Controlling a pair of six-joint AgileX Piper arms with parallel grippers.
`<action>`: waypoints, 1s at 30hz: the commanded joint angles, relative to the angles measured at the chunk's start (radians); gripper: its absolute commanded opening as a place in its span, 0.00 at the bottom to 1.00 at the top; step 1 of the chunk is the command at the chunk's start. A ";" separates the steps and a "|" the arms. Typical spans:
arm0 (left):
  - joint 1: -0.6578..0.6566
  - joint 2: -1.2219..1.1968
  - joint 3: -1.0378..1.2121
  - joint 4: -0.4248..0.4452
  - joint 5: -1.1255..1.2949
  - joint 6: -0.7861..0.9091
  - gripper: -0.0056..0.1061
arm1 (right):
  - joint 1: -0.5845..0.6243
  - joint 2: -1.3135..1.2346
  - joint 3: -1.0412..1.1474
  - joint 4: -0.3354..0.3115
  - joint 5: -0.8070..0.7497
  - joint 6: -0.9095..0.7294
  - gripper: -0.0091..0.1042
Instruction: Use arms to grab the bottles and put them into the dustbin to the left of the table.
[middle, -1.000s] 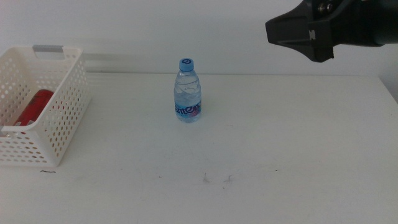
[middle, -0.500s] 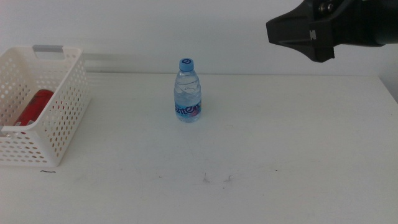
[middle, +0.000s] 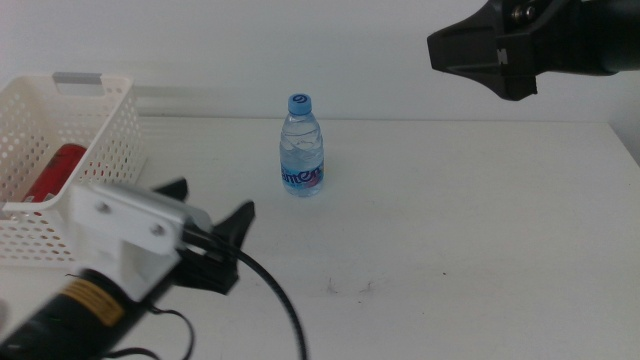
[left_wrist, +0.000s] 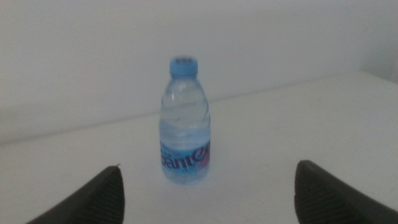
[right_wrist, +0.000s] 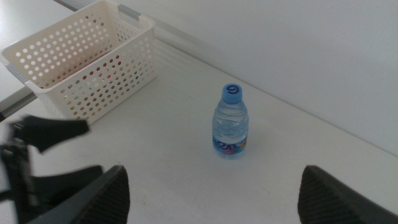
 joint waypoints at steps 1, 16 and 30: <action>-0.012 0.143 0.008 0.024 -0.232 -0.071 0.89 | -0.005 -0.006 0.006 -0.010 -0.006 -0.001 0.88; 0.116 0.681 -0.351 0.340 -0.381 -0.107 0.89 | -0.005 -0.006 0.006 -0.008 -0.006 -0.001 0.88; 0.215 0.836 -0.636 0.436 -0.195 -0.265 0.89 | -0.005 -0.006 0.006 -0.008 -0.006 -0.001 0.88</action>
